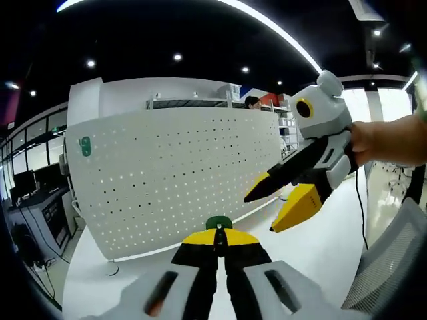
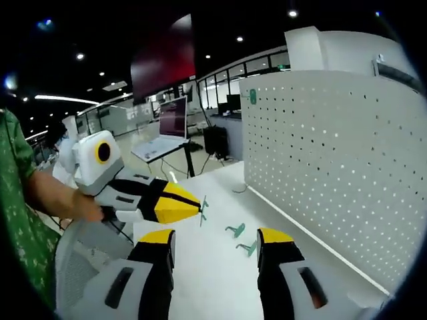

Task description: Insert the hook assembly into the mounting plate slot until the hook locks in place.

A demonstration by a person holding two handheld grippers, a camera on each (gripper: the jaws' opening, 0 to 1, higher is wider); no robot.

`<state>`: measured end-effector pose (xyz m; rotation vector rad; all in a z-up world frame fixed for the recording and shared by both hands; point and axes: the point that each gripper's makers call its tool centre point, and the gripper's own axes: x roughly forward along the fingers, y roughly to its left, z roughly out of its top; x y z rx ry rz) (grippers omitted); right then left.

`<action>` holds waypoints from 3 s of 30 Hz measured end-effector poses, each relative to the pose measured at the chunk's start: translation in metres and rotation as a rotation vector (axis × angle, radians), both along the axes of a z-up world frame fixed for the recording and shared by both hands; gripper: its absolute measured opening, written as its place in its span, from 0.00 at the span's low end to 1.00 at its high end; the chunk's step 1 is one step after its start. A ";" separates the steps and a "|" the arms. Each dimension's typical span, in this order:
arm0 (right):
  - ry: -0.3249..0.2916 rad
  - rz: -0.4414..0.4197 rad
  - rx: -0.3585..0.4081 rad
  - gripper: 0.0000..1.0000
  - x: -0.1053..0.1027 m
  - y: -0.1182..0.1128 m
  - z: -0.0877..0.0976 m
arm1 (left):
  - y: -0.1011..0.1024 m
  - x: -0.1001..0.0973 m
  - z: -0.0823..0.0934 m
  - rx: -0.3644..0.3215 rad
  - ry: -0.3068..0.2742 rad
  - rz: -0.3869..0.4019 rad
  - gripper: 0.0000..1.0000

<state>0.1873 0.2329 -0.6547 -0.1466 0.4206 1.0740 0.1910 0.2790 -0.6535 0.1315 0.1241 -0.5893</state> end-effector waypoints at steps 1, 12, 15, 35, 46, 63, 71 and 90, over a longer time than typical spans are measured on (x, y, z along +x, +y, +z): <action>-0.009 -0.002 0.007 0.55 -0.001 -0.001 0.001 | 0.001 0.000 0.000 -0.003 0.001 0.001 0.02; -0.080 -0.044 0.042 0.71 -0.011 -0.016 0.010 | 0.011 0.003 0.007 -0.040 0.010 0.026 0.02; -0.098 -0.053 0.041 0.75 -0.016 -0.018 0.014 | 0.015 0.004 0.010 -0.051 0.008 0.038 0.02; -0.193 -0.166 0.169 0.83 -0.052 -0.032 0.062 | 0.053 0.010 0.039 -0.156 -0.013 0.166 0.02; -0.212 -0.175 0.159 0.83 -0.059 -0.061 0.079 | 0.068 0.016 0.055 -0.143 -0.023 0.206 0.02; -0.280 -0.246 0.227 0.83 -0.044 -0.089 0.124 | 0.086 0.055 0.098 -0.170 -0.078 0.259 0.02; -0.276 -0.306 0.248 0.83 -0.028 -0.095 0.127 | 0.103 0.090 0.122 -0.175 -0.116 0.320 0.02; -0.271 -0.325 0.238 0.83 -0.010 -0.099 0.125 | 0.108 0.158 0.159 -0.184 -0.198 0.400 0.02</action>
